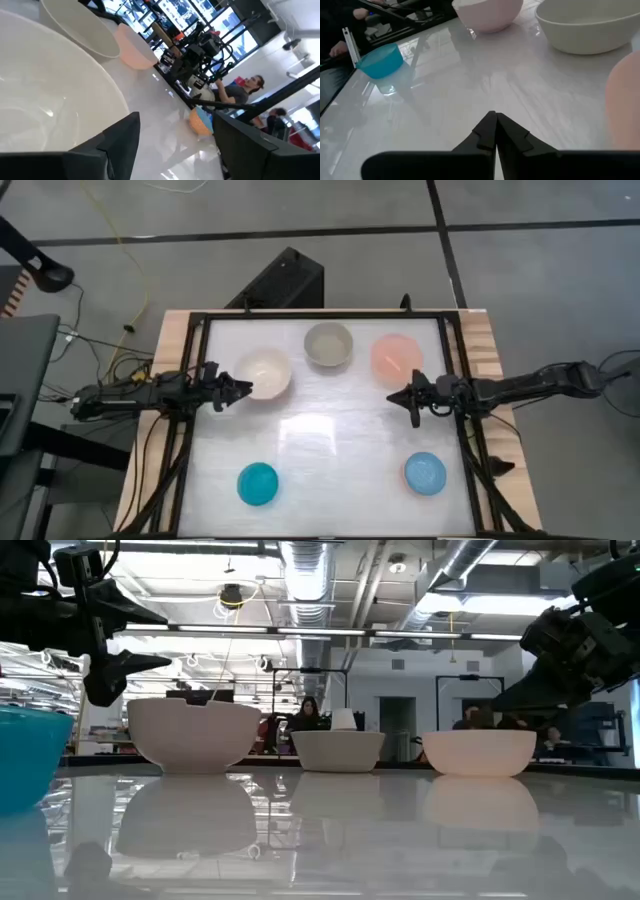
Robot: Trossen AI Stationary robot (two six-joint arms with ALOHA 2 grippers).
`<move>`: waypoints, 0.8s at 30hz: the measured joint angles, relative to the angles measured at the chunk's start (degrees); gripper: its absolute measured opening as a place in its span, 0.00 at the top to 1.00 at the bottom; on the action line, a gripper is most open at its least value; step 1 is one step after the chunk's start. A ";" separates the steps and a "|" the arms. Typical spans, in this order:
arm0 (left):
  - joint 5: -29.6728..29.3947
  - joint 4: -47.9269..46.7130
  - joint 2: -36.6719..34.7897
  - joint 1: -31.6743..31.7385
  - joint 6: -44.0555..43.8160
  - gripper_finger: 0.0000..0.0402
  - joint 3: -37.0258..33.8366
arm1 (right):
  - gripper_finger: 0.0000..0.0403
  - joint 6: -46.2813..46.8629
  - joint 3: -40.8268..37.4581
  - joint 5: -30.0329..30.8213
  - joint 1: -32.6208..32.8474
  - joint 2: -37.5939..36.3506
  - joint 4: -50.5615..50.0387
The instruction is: Nest bowls inside each other
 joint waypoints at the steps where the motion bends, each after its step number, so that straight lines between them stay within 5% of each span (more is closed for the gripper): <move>1: -0.33 0.02 0.00 0.00 -0.17 0.41 0.00 | 0.90 -0.01 0.00 0.00 0.00 0.00 0.00; 24: -2.03 -1.07 0.14 0.00 8.50 0.41 1.04 | 0.90 2.76 0.02 1.77 -0.08 0.00 6.90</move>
